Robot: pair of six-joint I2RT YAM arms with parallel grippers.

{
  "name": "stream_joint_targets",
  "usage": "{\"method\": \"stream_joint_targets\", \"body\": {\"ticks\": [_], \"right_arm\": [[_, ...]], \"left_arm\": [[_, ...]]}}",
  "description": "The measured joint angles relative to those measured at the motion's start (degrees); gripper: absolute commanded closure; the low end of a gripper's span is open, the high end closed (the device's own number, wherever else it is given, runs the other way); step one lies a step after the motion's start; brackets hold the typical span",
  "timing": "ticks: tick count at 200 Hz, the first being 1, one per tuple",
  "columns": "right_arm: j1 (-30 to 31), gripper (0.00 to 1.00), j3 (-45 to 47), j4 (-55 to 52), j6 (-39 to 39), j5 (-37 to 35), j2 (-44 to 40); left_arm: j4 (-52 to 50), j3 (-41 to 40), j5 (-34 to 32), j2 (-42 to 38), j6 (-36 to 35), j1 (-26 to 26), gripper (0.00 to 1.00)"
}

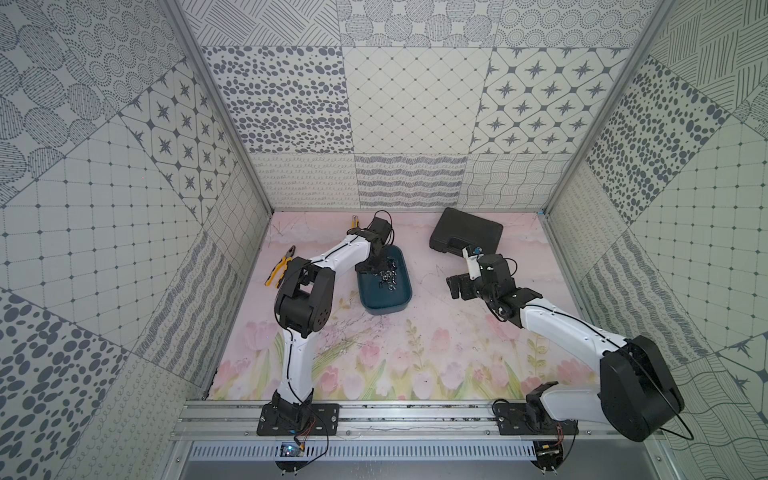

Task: Take out the wing nut from the storage box
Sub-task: Pick up the wing nut from the storage box, then place the wing nut at the center of the board.

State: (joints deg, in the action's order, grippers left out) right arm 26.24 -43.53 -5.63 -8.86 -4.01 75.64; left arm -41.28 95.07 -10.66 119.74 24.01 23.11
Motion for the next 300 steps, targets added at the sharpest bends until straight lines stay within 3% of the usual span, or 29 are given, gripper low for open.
{"method": "stream_joint_targets", "body": {"ticks": [42,74,114,153,217,300], "right_arm": [[-1.4,0.03,0.0,-1.1,-2.7,-2.1,-2.3],[-7.1,0.03,1.7,-2.2,-6.8,-3.9,-4.5],[-13.4,0.03,5.5,-4.7,-9.9,-4.1,-6.8],[-14.7,0.03,6.3,-6.7,-10.0,-4.0,-7.0],[-14.7,0.03,6.3,-7.5,-9.9,-2.2,-7.0],[-14.7,0.03,6.0,-7.7,-9.8,-0.6,-7.0]], "left_arm": [[-0.3,-0.8,-0.5,-6.2,0.0,5.0,1.00],[-0.3,0.5,-0.4,-7.2,0.3,11.7,0.97],[0.1,3.9,-0.2,-3.3,1.9,18.6,0.97],[0.7,7.9,-0.2,3.5,3.9,22.5,0.98],[2.4,9.2,-2.3,9.7,7.4,24.5,0.95],[2.9,7.5,-5.5,9.7,9.4,24.6,0.68]]}}
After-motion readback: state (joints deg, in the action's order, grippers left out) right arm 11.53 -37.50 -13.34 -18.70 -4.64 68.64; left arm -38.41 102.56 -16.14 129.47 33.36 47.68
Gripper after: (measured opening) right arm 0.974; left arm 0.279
